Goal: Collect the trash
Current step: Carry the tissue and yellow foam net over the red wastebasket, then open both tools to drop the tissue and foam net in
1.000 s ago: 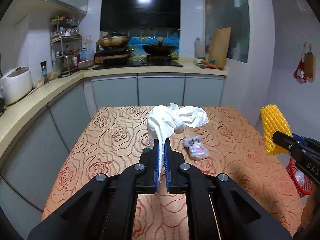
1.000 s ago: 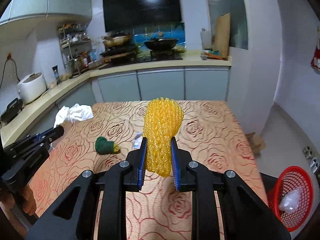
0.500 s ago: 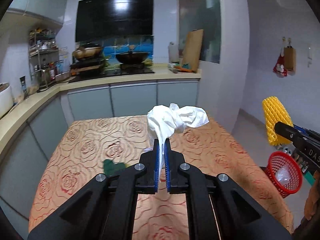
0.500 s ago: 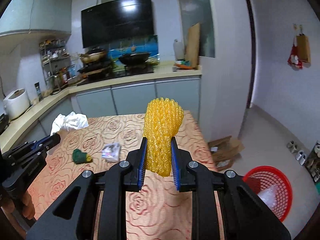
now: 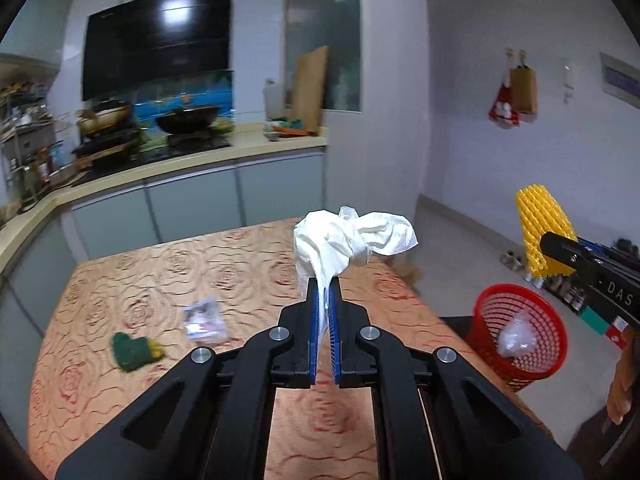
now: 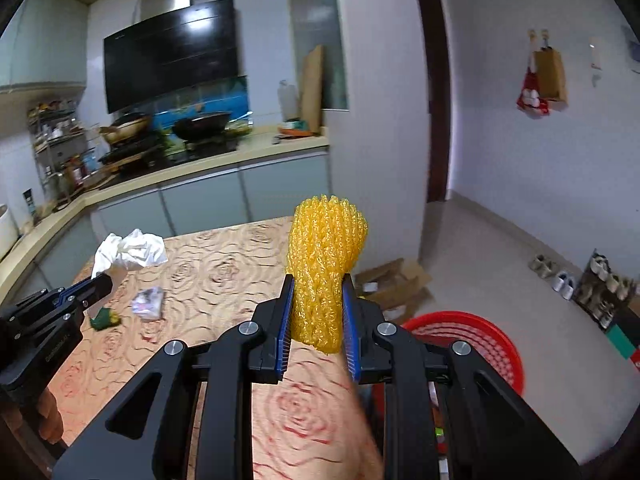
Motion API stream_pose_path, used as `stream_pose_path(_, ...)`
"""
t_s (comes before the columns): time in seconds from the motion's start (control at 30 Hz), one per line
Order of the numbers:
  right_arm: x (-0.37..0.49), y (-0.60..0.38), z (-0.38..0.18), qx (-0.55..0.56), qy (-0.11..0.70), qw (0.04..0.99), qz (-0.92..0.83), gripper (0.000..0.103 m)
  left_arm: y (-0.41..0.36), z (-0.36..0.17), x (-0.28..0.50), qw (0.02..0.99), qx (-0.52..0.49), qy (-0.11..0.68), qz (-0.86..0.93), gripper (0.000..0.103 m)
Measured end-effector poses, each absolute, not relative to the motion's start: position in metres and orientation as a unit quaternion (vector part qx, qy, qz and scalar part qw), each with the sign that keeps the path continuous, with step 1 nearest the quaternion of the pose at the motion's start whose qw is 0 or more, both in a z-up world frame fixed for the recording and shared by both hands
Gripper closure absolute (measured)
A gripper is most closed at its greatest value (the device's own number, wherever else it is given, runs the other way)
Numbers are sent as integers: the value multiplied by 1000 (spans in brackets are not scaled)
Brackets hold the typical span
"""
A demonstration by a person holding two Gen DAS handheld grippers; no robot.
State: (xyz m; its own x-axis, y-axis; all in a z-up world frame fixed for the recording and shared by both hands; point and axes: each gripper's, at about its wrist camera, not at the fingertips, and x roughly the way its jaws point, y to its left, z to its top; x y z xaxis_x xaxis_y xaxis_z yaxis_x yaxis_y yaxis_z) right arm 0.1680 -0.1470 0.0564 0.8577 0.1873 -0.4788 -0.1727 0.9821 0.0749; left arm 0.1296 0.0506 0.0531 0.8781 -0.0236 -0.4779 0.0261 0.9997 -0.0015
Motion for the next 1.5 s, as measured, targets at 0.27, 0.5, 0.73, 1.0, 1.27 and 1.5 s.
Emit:
stream_pose_path(0.27,167,-192,48,26,256,965,49,81,-6,44,148,963,17,258,-74,98)
stream_pose_path(0.5,169,-231,38,35,268,963,8,81,-54,30,168,952,35,279,-124,98)
stream_pose_path(0.73,174,-261,22,42,290,956,-18,81,-98,11,190,933,57,309,-175,98)
stream_pose_path(1.0,194,-281,-12,44,339,939,-35,81,-143,-28,219,904,82,361,-211,98)
stream_pose_path(1.27,211,-290,-47,44,389,919,-42,81,-165,-55,238,886,104,392,-223,98)
stream_pose_path(1.5,218,-291,-61,49,410,910,-38,79,-175,-62,244,880,112,398,-233,95)
